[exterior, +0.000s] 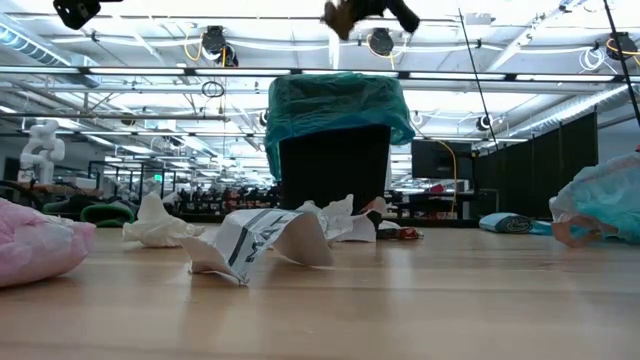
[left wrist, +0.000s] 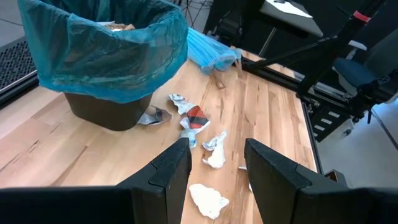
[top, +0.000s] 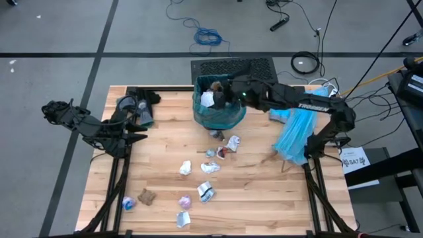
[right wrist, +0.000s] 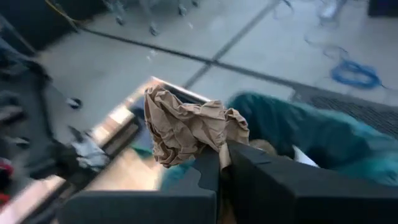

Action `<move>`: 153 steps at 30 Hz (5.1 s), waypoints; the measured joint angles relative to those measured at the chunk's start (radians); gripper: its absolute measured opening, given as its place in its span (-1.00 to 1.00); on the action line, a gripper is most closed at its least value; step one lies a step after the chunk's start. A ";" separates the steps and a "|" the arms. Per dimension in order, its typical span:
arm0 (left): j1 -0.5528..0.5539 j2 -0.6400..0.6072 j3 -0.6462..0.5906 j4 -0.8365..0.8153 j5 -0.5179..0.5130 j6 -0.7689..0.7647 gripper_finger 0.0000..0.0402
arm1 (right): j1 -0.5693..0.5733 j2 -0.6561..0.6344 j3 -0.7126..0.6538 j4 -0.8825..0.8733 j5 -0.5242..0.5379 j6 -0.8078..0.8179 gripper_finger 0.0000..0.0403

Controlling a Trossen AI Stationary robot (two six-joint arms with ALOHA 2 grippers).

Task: Place trash/remove bag and relplace
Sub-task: Put the brown napkin into the trash bin, then put the white napkin into the trash bin

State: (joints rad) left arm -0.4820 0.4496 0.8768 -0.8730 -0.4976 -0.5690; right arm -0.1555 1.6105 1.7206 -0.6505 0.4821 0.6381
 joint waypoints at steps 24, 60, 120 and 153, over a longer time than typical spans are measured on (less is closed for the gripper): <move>0.000 0.000 0.000 0.000 0.000 0.007 -0.23 | -0.122 0.138 -0.001 -0.043 -0.328 0.018 -0.01; 0.000 0.000 0.000 0.004 -0.031 0.000 -0.23 | 0.341 -0.093 0.000 -0.573 -0.140 0.424 -0.05; 0.109 0.607 0.000 0.105 0.313 0.199 -0.23 | 0.652 0.211 -0.007 -0.563 -0.120 0.787 -0.07; 0.289 1.248 0.056 0.327 0.552 0.038 -0.91 | 0.902 0.263 -0.013 -0.839 -0.134 0.867 -0.23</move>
State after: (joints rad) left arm -0.1926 1.6974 0.9331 -0.5456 0.0540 -0.5308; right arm 0.7460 1.8740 1.7080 -1.4893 0.3485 1.5047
